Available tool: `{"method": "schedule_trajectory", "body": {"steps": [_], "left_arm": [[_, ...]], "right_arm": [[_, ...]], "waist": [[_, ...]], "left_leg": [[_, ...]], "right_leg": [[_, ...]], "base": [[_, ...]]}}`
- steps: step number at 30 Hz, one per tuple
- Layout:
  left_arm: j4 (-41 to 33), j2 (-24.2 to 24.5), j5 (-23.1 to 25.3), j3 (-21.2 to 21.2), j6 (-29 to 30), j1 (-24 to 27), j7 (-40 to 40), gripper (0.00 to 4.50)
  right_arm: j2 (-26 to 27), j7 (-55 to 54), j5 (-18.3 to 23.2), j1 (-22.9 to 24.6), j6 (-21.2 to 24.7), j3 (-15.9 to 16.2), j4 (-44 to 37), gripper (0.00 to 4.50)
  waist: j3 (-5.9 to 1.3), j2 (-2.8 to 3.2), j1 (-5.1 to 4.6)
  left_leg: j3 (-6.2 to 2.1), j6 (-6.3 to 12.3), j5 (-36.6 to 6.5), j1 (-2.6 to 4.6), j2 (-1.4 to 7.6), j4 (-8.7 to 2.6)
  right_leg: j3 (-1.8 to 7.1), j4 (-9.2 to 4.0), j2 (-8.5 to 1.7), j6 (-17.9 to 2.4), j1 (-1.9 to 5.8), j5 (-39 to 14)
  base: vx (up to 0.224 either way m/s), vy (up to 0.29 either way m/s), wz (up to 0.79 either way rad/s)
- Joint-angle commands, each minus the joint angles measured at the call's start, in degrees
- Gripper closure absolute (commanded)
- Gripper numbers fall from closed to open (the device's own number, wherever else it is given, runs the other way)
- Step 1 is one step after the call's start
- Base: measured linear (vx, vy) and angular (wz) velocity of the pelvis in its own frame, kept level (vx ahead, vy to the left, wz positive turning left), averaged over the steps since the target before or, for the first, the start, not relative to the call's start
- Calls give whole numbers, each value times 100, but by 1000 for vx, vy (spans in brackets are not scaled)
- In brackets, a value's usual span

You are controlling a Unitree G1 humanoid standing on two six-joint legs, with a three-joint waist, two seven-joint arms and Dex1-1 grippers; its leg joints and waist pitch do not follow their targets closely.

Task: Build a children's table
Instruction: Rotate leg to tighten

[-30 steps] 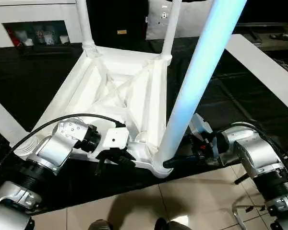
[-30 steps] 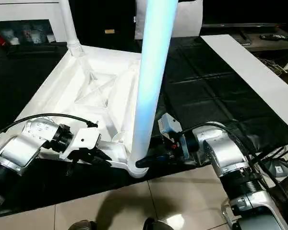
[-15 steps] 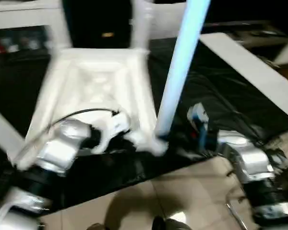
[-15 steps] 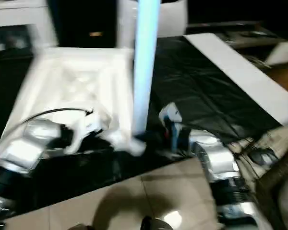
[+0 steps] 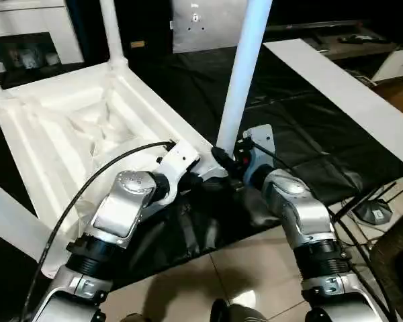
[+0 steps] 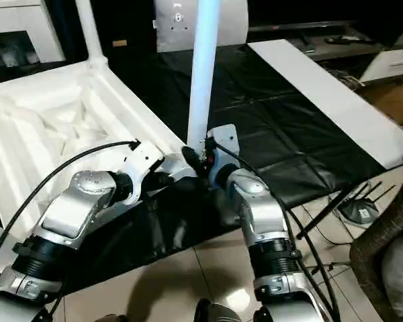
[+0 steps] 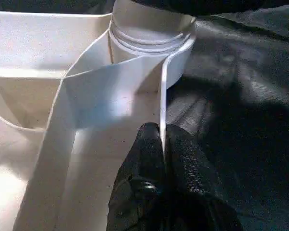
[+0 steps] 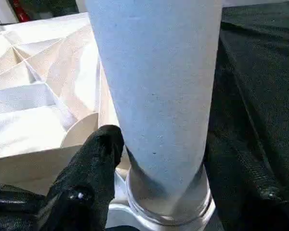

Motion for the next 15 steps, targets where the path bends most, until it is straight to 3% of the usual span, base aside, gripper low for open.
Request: {"method": "schedule_trajectory", "body": {"steps": [1, 6, 9, 15], "left_arm": [[-154, -59, -41, -178, -158, -166, -4, 450], [-166, 235, -84, -203, -376, -68, -312, 450], [-95, 552, -186, -272, -614, -37, -782, 450], [114, 924, -244, -473, -1105, -43, -1345, 450]], "right_arm": [[202, 336, 149, 104, 66, 394, -88, 130], [-127, 769, 236, 368, -131, 367, -371, 94], [-732, 1606, 389, 565, -591, 306, -510, 53], [-1354, 2546, 522, 553, -604, 331, -571, 9]], "waist": [[-440, 68, 59], [-454, 65, 136], [-433, 68, 173], [-401, 46, 225]], "left_leg": [[-17, 496, -698, -41, 142, -363], [2, 584, -450, -24, 163, -365], [18, 555, -693, -2, 160, -373], [23, 518, -925, 23, 148, -381]], "right_leg": [[401, -304, -388, -704, 408, -1946], [428, -256, -374, -779, 410, -1576], [431, -305, -382, -762, 408, -1849], [437, -371, -371, -583, 383, -2411]], "base": [[0, 0, 0], [0, 0, 0], [0, 0, 0], [0, 0, 0]]}}
